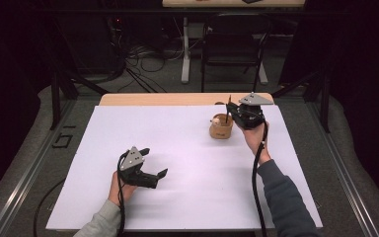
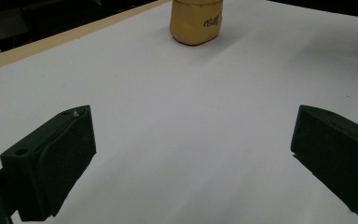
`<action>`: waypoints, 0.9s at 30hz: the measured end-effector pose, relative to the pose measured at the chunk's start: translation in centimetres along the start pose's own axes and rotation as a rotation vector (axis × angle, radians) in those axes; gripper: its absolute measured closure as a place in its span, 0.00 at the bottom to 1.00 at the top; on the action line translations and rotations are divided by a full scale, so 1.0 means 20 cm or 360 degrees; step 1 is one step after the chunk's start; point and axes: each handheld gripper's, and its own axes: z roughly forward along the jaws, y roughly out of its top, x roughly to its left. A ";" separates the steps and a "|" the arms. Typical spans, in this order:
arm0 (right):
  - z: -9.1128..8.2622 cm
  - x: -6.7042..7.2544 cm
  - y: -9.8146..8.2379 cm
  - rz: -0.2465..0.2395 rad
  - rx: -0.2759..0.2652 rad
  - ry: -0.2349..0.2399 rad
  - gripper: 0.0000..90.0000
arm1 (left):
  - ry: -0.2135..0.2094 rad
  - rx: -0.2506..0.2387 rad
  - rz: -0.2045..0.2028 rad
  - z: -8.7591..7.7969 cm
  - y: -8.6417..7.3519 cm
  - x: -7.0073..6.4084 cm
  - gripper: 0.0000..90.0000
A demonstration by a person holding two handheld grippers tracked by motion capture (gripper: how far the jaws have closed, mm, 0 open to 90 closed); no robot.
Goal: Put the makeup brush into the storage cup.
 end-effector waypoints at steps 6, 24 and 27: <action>0.03 0.00 -0.01 -0.0033 0.0038 -0.0021 0.92 | -0.0002 -0.0004 -0.0001 0.00 0.00 0.00 0.00; 0.00 0.00 -0.02 -0.0003 0.0183 0.0163 0.29 | 0.0020 -0.0008 0.0013 -0.01 0.00 0.00 0.00; -0.02 0.01 -0.02 -0.0015 0.0197 0.0218 0.15 | 0.0026 -0.0007 0.0022 -0.01 0.01 -0.01 0.00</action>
